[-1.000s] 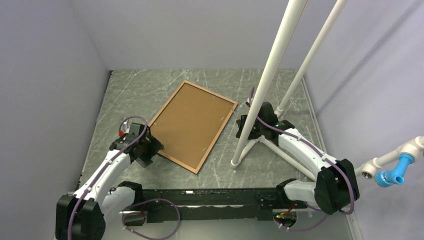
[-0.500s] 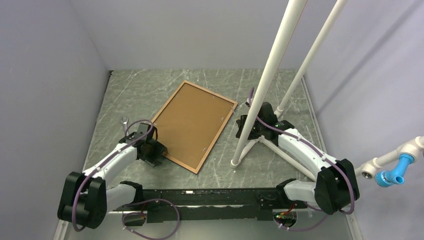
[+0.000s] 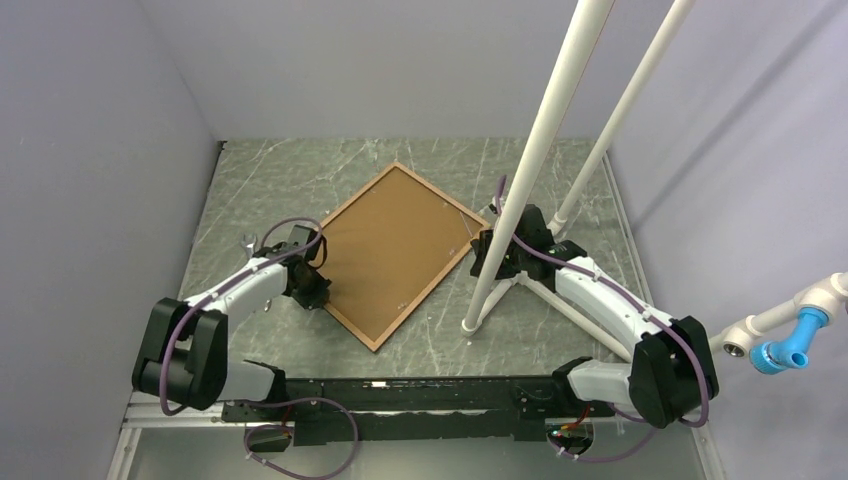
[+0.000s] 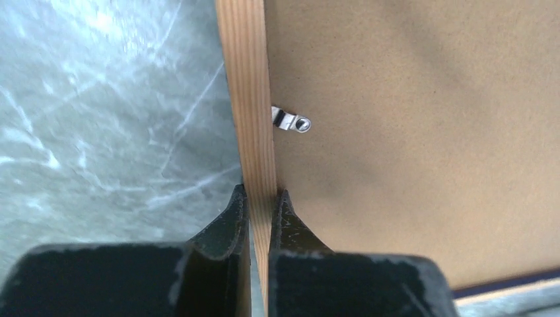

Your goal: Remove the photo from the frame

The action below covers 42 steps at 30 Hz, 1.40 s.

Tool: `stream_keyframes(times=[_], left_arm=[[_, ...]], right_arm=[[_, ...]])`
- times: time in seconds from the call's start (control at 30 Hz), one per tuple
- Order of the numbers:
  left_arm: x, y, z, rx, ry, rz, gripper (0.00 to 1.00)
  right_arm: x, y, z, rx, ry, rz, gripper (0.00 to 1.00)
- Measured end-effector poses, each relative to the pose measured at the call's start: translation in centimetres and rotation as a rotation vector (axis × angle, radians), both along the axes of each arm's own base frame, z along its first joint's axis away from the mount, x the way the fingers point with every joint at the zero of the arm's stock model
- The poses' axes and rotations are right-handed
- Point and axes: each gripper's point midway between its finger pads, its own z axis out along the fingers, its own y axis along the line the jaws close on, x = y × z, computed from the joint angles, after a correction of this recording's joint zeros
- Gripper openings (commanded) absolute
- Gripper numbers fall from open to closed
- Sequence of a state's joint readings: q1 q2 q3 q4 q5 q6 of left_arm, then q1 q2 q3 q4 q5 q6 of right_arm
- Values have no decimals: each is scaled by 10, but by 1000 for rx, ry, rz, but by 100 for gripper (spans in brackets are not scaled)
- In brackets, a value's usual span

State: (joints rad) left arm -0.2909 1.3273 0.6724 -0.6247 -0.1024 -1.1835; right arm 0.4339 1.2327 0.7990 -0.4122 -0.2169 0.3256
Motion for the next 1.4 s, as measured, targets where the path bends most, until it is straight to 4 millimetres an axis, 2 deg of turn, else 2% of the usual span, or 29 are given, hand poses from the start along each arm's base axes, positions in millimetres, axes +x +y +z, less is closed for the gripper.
stream_keyframes(times=[0.23, 0.47, 0.5, 0.57, 0.67, 0.73, 0.77, 0.97, 1.2, 1.4], left_arm=[[12, 15, 7, 124, -24, -233, 0], [44, 33, 25, 189, -50, -380, 0], [49, 35, 26, 190, -43, -394, 3], [58, 38, 26, 191, -29, -416, 19], [68, 43, 25, 187, -9, -463, 54], [72, 46, 27, 178, -6, -496, 67], [73, 48, 29, 175, -10, -512, 70], [83, 56, 35, 140, -42, -568, 70], [88, 51, 20, 59, -47, -637, 56], [87, 49, 18, 46, -50, -656, 42]], right_arm=[[1, 2, -8, -6, 20, 7, 0], [-4, 4, -24, -17, 84, 23, 0], [-4, 4, -26, -18, 95, 22, 0], [-7, 4, -28, -20, 113, 18, 0], [-11, 2, -31, -26, 142, 3, 0], [-14, 0, -33, -32, 160, -10, 0], [-16, -2, -34, -38, 170, -18, 0], [-21, -12, -36, -61, 207, -76, 0], [-22, -29, -36, -91, 253, -135, 0], [-17, -34, -30, -86, 257, -158, 0]])
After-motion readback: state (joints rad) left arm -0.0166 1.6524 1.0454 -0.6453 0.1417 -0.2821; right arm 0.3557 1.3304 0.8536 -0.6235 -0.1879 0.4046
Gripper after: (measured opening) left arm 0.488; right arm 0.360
